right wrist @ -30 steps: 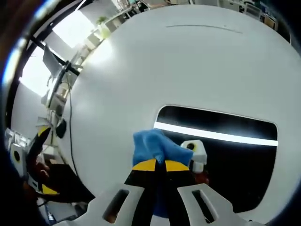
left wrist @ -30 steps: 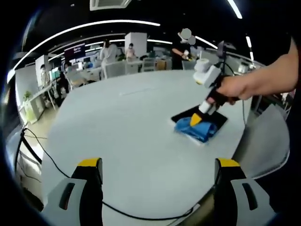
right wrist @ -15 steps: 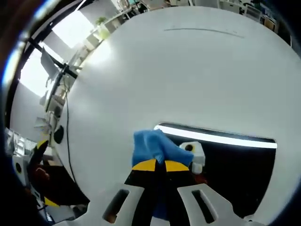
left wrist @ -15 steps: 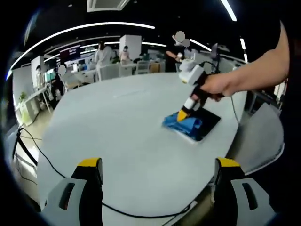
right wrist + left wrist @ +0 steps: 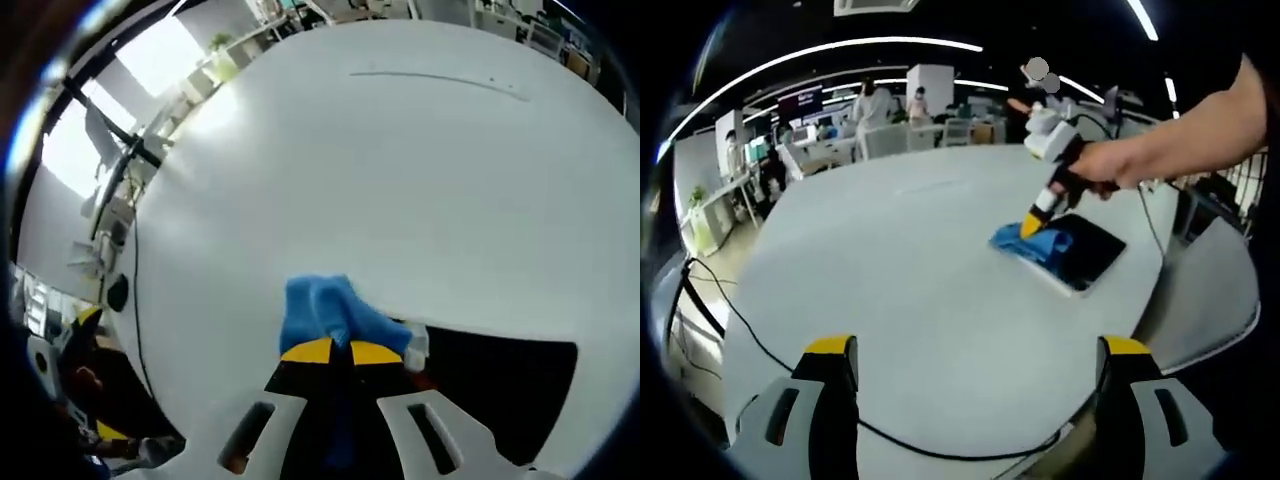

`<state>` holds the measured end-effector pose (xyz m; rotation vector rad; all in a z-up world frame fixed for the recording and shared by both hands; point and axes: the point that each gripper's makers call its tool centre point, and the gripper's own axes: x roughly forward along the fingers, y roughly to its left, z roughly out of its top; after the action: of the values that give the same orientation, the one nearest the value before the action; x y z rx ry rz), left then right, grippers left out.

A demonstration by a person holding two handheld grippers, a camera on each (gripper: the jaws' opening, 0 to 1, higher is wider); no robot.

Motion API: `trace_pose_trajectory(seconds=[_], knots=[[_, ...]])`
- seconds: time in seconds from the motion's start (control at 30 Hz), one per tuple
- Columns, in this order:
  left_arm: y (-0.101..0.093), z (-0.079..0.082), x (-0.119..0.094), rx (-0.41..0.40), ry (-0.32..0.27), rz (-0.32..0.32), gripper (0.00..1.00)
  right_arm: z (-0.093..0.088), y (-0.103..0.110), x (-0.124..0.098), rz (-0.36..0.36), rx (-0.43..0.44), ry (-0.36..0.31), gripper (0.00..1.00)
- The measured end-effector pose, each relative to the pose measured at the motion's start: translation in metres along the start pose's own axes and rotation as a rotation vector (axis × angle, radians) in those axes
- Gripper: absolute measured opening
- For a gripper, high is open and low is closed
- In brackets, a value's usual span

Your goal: Wipe the mirror surface with the cleaning cloth until all visible marks leave the cleaned area.

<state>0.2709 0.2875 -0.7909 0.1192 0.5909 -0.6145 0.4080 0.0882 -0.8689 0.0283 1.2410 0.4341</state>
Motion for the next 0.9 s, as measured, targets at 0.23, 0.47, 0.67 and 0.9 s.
trace_pose_trajectory(seconds=[0.23, 0.47, 0.67, 0.9], knots=[[-0.002, 0.004, 0.002, 0.005, -0.013, -0.010, 1.00, -0.002, 0.001, -0.002, 0.008, -0.011, -0.002, 0.00], [-0.004, 0.006, 0.005, 0.032, -0.002, -0.006, 1.00, -0.001, -0.001, 0.000, 0.029, 0.018, 0.007, 0.00], [-0.006, 0.002, 0.005, 0.023, 0.004, -0.006, 1.00, -0.002, -0.003, -0.002, 0.049, 0.031, 0.001, 0.00], [-0.009, -0.004, 0.003, 0.022, 0.020, -0.003, 0.99, -0.004, -0.015, -0.005, 0.034, 0.030, -0.001, 0.00]])
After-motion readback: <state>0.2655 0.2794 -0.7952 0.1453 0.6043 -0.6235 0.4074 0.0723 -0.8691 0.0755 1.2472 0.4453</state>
